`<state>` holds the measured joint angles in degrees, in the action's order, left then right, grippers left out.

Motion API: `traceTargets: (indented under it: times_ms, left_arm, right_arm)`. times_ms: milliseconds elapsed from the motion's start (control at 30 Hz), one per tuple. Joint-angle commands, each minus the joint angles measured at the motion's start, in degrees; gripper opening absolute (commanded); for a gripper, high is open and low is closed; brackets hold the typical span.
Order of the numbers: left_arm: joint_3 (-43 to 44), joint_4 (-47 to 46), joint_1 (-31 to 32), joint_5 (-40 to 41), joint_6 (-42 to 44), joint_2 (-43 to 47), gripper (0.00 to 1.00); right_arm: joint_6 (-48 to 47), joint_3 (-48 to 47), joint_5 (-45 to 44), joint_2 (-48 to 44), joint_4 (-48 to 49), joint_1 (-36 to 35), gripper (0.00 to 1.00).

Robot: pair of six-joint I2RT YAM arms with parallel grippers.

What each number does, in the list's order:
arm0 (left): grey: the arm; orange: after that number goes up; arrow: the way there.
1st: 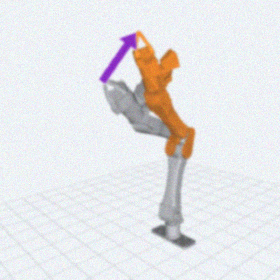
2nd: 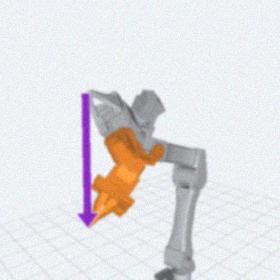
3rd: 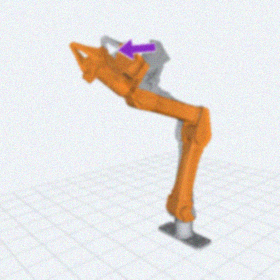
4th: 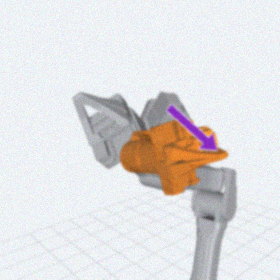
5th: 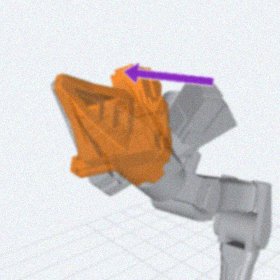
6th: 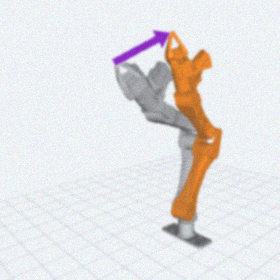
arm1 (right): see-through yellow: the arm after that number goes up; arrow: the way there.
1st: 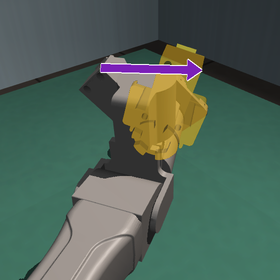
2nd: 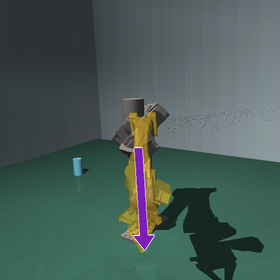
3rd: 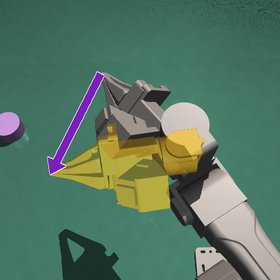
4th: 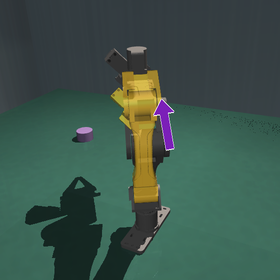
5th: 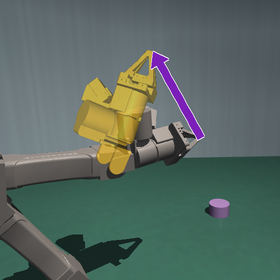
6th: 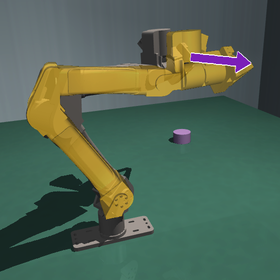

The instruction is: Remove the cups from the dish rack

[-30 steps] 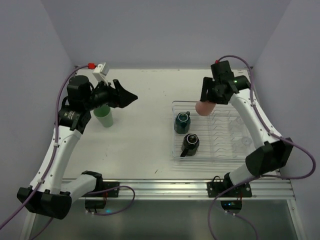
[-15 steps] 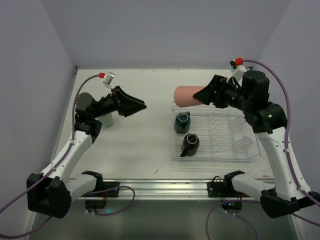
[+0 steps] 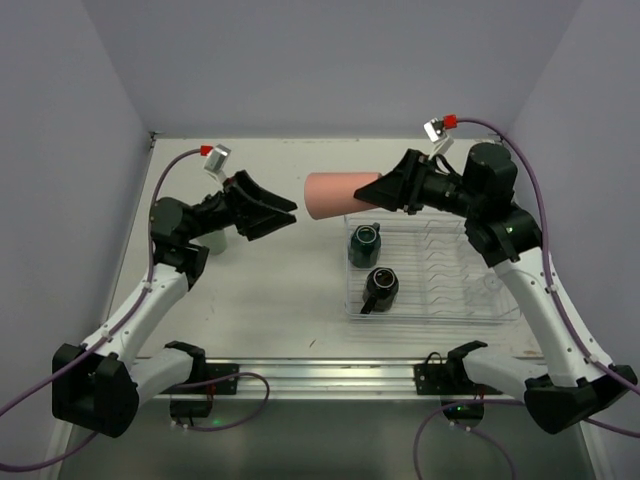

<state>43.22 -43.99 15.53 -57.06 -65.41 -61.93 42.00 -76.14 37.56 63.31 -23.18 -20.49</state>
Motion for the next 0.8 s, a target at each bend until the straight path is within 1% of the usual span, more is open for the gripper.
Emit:
traceTargets:
  times_ms: [0,167,367,467,500,533,567,600,633,667,700,733,767]
  left_arm:
    - [-0.07,-4.35,0.90,0.46,-1.30,-0.03,0.82]
    - [0.20,-6.71,1.61,1.33,-2.97,-0.12,0.82]
    - [0.55,-9.18,2.40,1.86,-4.64,-0.38,0.81]
    - [0.37,-10.32,2.66,1.77,-5.43,-0.73,0.73]
    - [0.20,-10.59,2.75,1.77,-5.61,-0.73,0.68]
    - [0.02,-10.94,2.75,1.69,-6.13,-0.82,0.55]
    - [-0.07,-11.81,2.75,1.43,-6.48,-0.82,0.47]
    - [-0.15,-12.00,2.75,1.25,-6.57,-0.82,0.37]
    - [-0.07,-12.00,2.75,0.99,-6.66,-0.82,0.13]
    - [0.11,-11.22,2.66,0.64,-6.49,-0.74,0.04]
    - [0.37,-10.60,2.75,0.46,-6.23,-0.65,0.00]
    - [0.55,-9.81,2.75,0.28,-5.35,-0.39,0.00]
    - [1.24,-6.50,2.75,0.19,-4.21,-0.12,0.00]
  right_arm:
    - [3.35,-0.24,2.34,1.20,7.44,-2.71,0.00]
    - [4.05,-1.12,1.02,3.92,9.55,-6.57,0.00]
    - [4.67,-1.12,0.85,6.83,11.31,-8.51,0.00]
    - [5.64,-0.41,1.81,7.44,12.98,-8.60,0.00]
    - [5.73,-0.41,1.81,7.62,13.07,-8.69,0.00]
    - [5.81,-0.33,1.90,7.71,13.16,-8.60,0.00]
    - [5.73,-0.33,1.64,7.71,13.16,-8.69,0.00]
    - [5.55,-0.33,1.55,7.62,12.99,-8.69,0.00]
    - [5.38,-0.59,1.38,7.62,12.72,-8.69,0.09]
    - [5.11,-0.85,1.03,7.53,12.29,-8.69,0.16]
    - [4.24,-1.29,0.76,7.53,10.54,-8.69,0.25]
    - [3.80,-2.42,0.41,7.71,9.48,-8.69,0.42]
    - [3.01,-3.13,0.06,8.06,8.25,-8.69,0.49]
